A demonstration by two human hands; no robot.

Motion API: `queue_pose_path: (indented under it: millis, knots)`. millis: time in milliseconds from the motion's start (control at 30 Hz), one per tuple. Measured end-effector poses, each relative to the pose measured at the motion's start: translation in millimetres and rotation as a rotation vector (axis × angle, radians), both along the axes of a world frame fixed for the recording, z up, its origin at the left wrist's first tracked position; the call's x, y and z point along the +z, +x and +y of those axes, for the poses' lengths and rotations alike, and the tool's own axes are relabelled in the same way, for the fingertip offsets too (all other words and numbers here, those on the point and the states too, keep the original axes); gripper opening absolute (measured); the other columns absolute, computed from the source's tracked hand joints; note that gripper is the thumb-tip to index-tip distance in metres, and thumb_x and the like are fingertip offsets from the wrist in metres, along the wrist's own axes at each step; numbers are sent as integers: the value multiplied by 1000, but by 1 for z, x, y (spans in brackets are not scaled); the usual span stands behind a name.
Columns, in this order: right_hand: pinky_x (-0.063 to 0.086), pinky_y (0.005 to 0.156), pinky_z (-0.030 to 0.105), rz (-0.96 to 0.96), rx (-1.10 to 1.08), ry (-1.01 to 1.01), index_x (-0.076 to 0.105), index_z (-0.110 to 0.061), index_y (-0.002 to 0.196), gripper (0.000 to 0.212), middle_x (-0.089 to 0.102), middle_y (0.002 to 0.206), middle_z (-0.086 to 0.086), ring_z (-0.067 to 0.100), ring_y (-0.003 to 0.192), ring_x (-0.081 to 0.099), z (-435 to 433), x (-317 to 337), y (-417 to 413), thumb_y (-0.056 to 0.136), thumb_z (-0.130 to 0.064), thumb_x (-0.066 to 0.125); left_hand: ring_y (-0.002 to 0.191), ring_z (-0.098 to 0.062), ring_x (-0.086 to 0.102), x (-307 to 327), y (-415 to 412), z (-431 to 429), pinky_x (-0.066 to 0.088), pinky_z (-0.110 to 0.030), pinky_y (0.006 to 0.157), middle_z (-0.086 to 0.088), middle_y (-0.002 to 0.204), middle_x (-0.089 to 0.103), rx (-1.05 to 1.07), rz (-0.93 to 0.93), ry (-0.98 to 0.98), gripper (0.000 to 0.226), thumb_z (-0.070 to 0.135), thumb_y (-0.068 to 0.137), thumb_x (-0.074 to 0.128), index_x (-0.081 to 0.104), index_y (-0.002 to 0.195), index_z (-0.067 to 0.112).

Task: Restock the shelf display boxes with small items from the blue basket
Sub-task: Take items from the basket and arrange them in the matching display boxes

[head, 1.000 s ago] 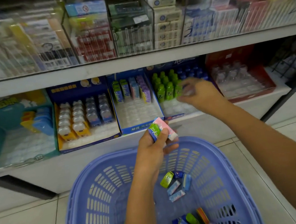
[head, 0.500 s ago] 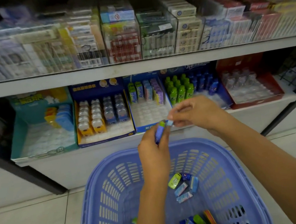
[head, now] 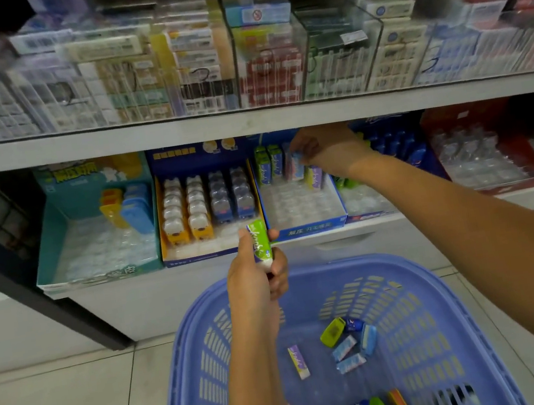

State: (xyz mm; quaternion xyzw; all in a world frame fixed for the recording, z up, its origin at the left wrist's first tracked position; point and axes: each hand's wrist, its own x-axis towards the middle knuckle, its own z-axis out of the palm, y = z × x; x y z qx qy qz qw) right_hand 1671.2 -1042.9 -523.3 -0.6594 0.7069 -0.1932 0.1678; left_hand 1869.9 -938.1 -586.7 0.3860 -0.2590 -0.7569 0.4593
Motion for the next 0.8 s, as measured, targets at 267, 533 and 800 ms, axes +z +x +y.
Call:
queue_pose_path:
  millis: [267, 533, 800]
  knots:
    - [35, 78, 13, 193, 59, -80, 70, -13, 108, 20, 68, 112, 6, 16, 98, 59, -7, -15, -5, 89, -16, 61, 37, -8, 31, -8, 4, -12, 20, -18, 34, 0, 57, 51, -24, 42, 13, 39, 24, 100, 30, 64, 94, 7]
    - [39, 100, 29, 333, 0, -140, 68, -16, 109, 22, 68, 111, 7, 25, 108, 59, -3, -19, 1, 94, -24, 55, 49, -8, 45, -3, -6, -7, 33, -19, 39, 4, 62, 64, 49, -34, 7, 21, 15, 100, 43, 62, 96, 7]
    - [52, 54, 16, -659, -1, 178, 68, -14, 85, 17, 68, 66, 2, 7, 54, 62, 72, 2, 42, 79, -29, 73, 77, -3, 50, -2, -23, -2, 46, -13, 63, -6, 105, 58, 171, -679, -550, 29, 18, 95, 55, 56, 124, 24]
